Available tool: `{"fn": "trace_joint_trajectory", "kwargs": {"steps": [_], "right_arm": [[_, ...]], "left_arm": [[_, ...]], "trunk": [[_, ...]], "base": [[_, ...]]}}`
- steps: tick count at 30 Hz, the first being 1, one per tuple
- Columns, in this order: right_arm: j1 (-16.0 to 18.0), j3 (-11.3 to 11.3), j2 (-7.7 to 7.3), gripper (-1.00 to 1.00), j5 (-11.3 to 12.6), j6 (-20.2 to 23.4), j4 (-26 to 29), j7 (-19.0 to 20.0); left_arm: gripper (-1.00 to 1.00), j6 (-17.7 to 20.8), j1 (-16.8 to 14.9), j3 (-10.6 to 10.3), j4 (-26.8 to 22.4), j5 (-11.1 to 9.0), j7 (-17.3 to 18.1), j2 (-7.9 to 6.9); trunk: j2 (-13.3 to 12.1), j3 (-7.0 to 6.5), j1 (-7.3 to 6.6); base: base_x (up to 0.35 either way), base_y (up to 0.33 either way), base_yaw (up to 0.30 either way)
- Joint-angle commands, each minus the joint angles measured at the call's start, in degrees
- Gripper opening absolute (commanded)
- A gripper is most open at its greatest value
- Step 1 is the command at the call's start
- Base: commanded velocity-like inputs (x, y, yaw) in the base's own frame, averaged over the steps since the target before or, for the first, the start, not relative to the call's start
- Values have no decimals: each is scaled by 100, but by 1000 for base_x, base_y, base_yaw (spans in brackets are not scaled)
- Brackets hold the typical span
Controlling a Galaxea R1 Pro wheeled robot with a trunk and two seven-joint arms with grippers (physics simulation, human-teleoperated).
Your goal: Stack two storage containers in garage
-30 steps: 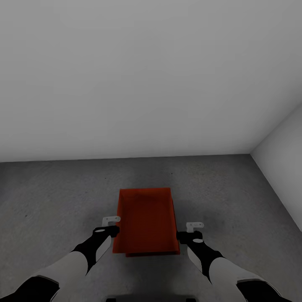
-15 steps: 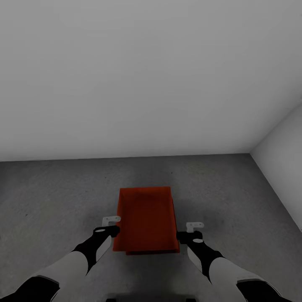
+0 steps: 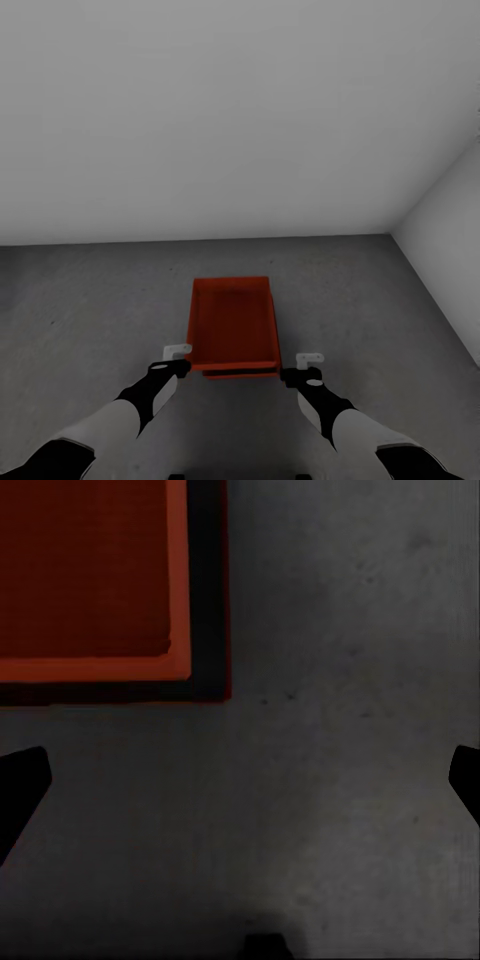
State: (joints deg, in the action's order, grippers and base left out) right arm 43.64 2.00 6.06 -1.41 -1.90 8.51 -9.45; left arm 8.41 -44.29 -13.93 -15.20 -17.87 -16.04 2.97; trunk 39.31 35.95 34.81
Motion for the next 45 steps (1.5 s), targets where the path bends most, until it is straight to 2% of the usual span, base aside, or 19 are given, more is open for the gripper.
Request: {"fn": "trace_joint_trajectory", "kwargs": {"steps": [1, 27, 33, 42, 44, 45], "right_arm": [[4, 20, 1, 100, -13, -10, -7, -29], [4, 20, 1, 100, -10, -4, -7, -26], [4, 21, 1, 100, -13, 13, -56, -38], [34, 20, -42, 100, 0, 27, -124, -55], [38, 20, -85, 100, 5, 35, -140, -57], [38, 20, -89, 100, 6, 36, -143, -57]], "left_arm": [[100, 32, -1, -49, -11, -50, -40, -2], [100, 36, -1, -49, 33, -42, -40, -6], [100, 29, -1, -63, 68, -48, -36, -38], [100, 4, -1, -73, 512, -65, -18, -205], [100, -34, -1, -69, 1128, -141, 38, -427], [100, -37, -1, -69, 1199, -166, 42, -452]], "trunk": [[5, 5, -2], [5, 5, -2], [5, 5, -2], [5, -55, -2], [5, -72, -2], [5, -81, -2]], "base": [[-344, 0, 0], [-344, 0, 0], [-114, 0, 0], [-7, 0, -2], [-1, 0, -45], [0, 0, -55]]}}
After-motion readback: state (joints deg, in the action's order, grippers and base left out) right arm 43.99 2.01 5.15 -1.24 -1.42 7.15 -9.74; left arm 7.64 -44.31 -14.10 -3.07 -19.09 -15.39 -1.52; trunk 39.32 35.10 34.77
